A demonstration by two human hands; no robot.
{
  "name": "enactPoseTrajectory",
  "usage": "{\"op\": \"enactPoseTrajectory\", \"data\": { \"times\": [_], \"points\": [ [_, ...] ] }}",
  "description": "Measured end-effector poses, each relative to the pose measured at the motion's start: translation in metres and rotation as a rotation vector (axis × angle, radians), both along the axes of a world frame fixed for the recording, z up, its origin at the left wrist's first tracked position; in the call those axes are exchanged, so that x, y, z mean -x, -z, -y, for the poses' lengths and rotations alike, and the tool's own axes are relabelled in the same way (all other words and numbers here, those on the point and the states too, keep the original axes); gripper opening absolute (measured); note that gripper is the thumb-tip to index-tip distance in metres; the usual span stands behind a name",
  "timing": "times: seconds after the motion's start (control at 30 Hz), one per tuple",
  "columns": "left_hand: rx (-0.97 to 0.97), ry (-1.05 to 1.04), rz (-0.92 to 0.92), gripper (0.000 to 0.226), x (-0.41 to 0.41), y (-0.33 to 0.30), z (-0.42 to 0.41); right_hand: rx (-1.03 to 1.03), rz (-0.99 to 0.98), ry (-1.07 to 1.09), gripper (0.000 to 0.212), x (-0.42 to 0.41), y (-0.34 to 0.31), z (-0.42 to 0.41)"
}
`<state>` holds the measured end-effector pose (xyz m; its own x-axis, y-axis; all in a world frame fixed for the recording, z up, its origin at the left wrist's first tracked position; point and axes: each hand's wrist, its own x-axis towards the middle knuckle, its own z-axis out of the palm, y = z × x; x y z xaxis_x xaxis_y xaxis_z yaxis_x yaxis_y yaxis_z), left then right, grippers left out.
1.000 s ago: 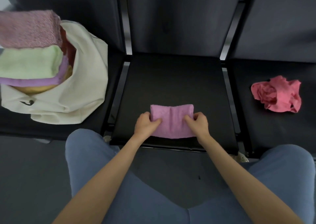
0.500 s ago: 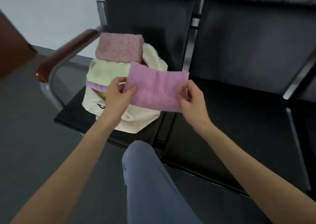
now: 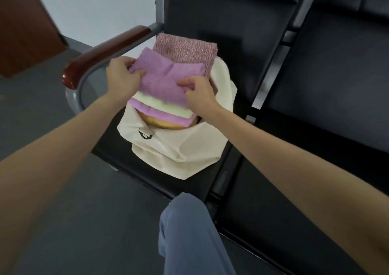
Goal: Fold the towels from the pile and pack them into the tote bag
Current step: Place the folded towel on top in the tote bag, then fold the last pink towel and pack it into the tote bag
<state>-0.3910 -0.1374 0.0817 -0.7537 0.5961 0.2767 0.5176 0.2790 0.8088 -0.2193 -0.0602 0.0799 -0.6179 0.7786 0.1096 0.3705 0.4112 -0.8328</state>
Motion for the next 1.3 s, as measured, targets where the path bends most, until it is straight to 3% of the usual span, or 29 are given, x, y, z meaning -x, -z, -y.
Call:
{"op": "enactPoseTrajectory", "data": {
  "times": [0.3,0.5,0.67,0.83,1.13,1.3],
  "points": [
    [0.233,-0.031,-0.112,0.04,0.001,0.019,0.001,0.081,0.196,-0.016,0.045,0.005,0.014,-0.006],
    [0.27,0.086,-0.389,0.054,-0.048,0.003,0.011,0.063,0.182,-0.023,0.04,-0.053,0.004,-0.004],
    [0.306,0.286,-0.416,0.056,-0.123,-0.001,0.011,0.07,0.327,0.094,0.047,-0.165,0.013,-0.021],
    [0.332,0.423,-0.327,0.057,-0.212,0.01,-0.011,0.136,0.522,0.253,0.052,-0.314,0.036,-0.029],
    [0.424,0.853,-0.275,0.062,-0.416,0.045,-0.075,0.218,0.715,0.61,0.045,-0.557,0.079,-0.014],
    [0.474,1.055,-0.293,0.062,-0.523,0.062,-0.101,0.143,0.826,0.718,0.076,-0.653,0.112,-0.001]
  ]
}}
